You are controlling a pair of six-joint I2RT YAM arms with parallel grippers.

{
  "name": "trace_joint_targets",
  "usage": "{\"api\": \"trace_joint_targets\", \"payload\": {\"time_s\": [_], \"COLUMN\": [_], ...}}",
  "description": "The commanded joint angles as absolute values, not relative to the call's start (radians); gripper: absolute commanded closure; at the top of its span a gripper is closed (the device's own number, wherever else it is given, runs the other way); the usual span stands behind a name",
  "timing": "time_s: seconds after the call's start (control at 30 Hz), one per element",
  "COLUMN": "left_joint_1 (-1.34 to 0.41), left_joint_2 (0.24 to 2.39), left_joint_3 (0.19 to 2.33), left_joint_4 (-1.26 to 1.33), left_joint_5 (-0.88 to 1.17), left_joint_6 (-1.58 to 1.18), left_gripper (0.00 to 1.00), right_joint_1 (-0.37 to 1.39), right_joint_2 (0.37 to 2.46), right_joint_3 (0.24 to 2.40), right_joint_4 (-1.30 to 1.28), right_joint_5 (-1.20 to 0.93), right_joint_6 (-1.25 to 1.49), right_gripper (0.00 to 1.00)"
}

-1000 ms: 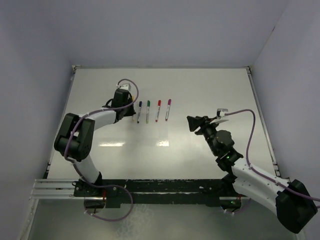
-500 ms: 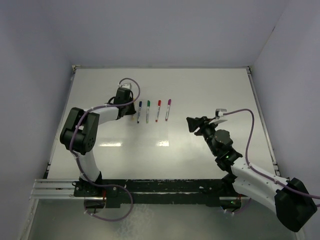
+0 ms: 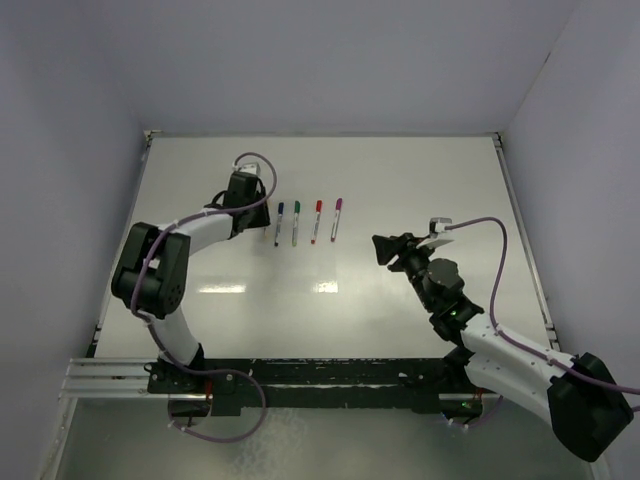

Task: Insert the pens into the pen caps

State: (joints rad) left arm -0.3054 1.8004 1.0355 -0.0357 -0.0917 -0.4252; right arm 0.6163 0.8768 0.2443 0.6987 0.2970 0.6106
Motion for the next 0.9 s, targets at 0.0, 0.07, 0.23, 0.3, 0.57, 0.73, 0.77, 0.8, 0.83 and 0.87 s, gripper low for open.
{"api": "trace_joint_targets", "payload": {"time_s": [0.0,0.07,0.23,0.3,0.57,0.73,0.77,0.8,0.83,0.87], "left_joint_1": [-0.296,-0.296,-0.296,-0.296,-0.296,-0.297,-0.296,-0.297,-0.298,-0.298], "left_joint_2": [1.624,1.561,1.408,1.357,1.135,1.049,1.033,1.017,0.998,0.978], "left_joint_3": [1.030,1.000,0.915,0.880,0.727,0.672,0.665,0.658,0.649,0.641], "left_joint_4": [-0.001,0.035,0.100,0.104,0.076,0.011,-0.006,-0.020,-0.027,-0.030], "left_joint_5": [-0.099,-0.080,-0.028,-0.023,-0.076,-0.131,-0.145,-0.156,-0.161,-0.162], "left_joint_6": [-0.404,-0.400,-0.423,-0.434,-0.491,-0.521,-0.524,-0.526,-0.522,-0.510], "left_gripper": [0.60,0.59,0.55,0.52,0.01,0.01,0.01,0.01,0.01,0.01], "right_joint_1": [0.617,0.618,0.617,0.617,0.590,0.438,0.386,0.327,0.277,0.223], "right_joint_2": [0.860,0.849,0.822,0.802,0.675,0.618,0.614,0.613,0.615,0.621], "right_joint_3": [0.276,0.275,0.278,0.276,0.297,0.320,0.322,0.323,0.323,0.321], "right_joint_4": [0.727,0.718,0.682,0.658,0.421,0.292,0.273,0.264,0.259,0.260], "right_joint_5": [0.303,0.313,0.365,0.398,0.608,0.560,0.513,0.463,0.413,0.364], "right_joint_6": [0.607,0.602,0.587,0.580,0.572,0.606,0.618,0.629,0.643,0.657], "right_gripper": [0.46,0.46,0.46,0.46,0.45,0.39,0.38,0.37,0.37,0.36]}}
